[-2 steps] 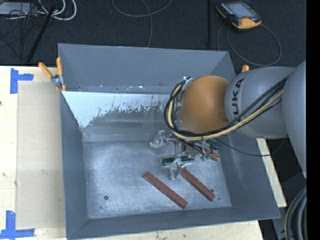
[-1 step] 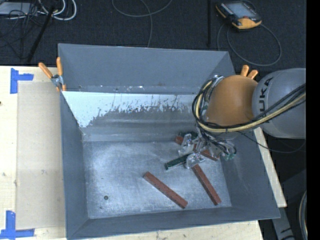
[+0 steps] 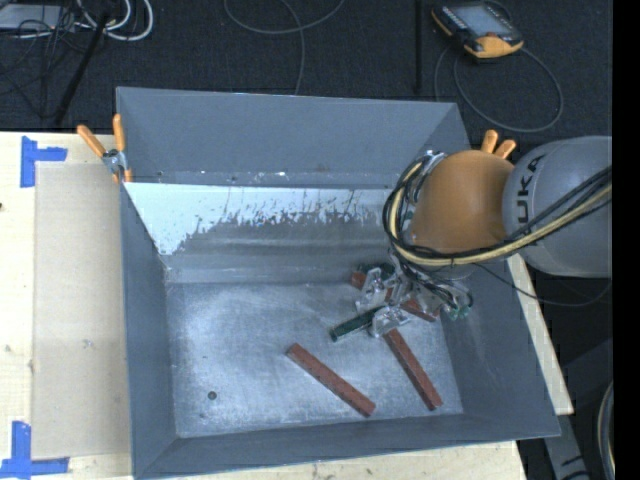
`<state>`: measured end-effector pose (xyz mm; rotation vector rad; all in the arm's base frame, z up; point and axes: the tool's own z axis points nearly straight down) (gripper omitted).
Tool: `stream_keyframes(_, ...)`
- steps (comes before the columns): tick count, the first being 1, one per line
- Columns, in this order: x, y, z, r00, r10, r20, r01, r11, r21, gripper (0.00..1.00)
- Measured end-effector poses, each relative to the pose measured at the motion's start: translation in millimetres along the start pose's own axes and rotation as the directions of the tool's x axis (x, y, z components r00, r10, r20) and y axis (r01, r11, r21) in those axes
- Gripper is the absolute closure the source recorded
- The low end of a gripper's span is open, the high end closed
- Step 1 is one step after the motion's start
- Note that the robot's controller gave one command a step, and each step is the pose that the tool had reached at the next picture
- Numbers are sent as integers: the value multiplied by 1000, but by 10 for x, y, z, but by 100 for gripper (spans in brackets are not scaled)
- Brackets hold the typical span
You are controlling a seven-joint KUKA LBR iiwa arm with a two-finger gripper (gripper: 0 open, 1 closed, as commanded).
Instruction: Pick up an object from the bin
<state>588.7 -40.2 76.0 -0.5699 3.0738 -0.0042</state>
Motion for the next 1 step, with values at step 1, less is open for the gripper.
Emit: stream_keyframes(1, -142, -432, -1847, 997, -81, -4, 81, 997, -1, 100)
